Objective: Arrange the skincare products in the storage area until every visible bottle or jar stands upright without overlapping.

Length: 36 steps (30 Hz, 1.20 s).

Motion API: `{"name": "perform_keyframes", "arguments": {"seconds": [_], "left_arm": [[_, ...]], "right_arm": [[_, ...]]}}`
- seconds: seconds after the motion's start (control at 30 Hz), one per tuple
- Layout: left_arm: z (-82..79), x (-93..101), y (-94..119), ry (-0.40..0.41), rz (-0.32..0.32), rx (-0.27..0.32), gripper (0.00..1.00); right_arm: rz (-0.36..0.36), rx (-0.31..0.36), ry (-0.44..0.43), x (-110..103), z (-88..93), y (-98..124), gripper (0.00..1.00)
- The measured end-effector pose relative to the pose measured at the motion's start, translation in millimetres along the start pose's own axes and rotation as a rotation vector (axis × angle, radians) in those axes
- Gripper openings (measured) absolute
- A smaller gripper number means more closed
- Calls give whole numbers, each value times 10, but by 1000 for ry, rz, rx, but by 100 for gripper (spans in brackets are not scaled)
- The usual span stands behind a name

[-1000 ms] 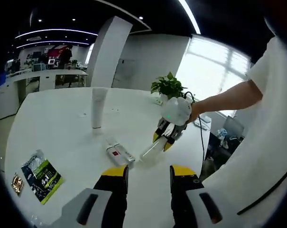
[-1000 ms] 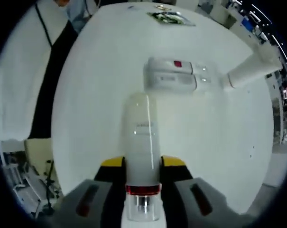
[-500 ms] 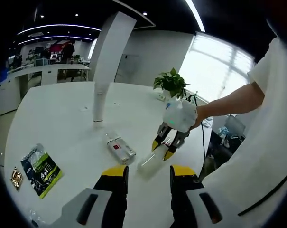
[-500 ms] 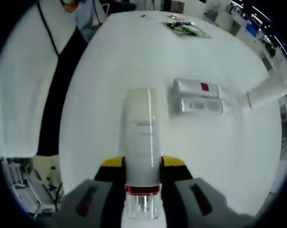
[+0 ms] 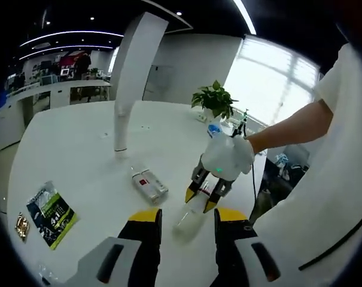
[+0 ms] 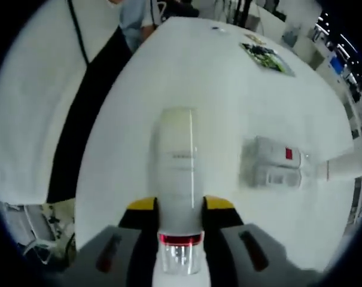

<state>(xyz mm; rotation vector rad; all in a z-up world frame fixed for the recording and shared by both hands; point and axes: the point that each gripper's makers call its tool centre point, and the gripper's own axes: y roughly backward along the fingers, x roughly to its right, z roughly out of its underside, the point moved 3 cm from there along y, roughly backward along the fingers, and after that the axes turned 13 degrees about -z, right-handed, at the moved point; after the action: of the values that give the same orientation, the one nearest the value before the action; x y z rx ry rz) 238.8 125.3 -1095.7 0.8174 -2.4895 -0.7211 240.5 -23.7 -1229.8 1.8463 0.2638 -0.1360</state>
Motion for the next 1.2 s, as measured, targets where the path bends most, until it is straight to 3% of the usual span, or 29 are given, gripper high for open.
{"name": "perform_keyframes", "arguments": {"seconds": [0.23,0.4,0.57,0.63,0.77,0.93,1.0,1.03,1.07,1.1,1.2], "left_arm": [[3,-13,-57,1,1,-15,36],[41,58,-186,-29,27,-70,40],[45,168,-322,-49,63,-116,44],[72,236,-386,-93,87,-152,45],[188,380,-475,-174,135,-239,52],[247,470,-587,-239,164,-286,53],[239,510,-611,-246,190,-278,62],[242,541,-638,-246,203,-284,65],[248,557,-650,-245,209,-295,63],[259,585,-657,-253,230,-307,59],[284,563,-740,-264,196,-329,55]], "right_arm": [[-19,-27,62,11,-24,-44,26],[-18,-49,102,10,-37,-56,27],[-22,-48,87,16,-33,-57,28],[-17,-43,83,16,-31,-56,30],[50,25,15,4,-13,-14,46],[127,121,-92,-120,201,113,53],[166,163,-161,-139,279,168,53],[195,217,-224,-167,331,219,53],[214,276,-260,-219,362,271,53],[243,294,-286,-236,397,314,54],[297,371,-387,-335,506,395,55]]}}
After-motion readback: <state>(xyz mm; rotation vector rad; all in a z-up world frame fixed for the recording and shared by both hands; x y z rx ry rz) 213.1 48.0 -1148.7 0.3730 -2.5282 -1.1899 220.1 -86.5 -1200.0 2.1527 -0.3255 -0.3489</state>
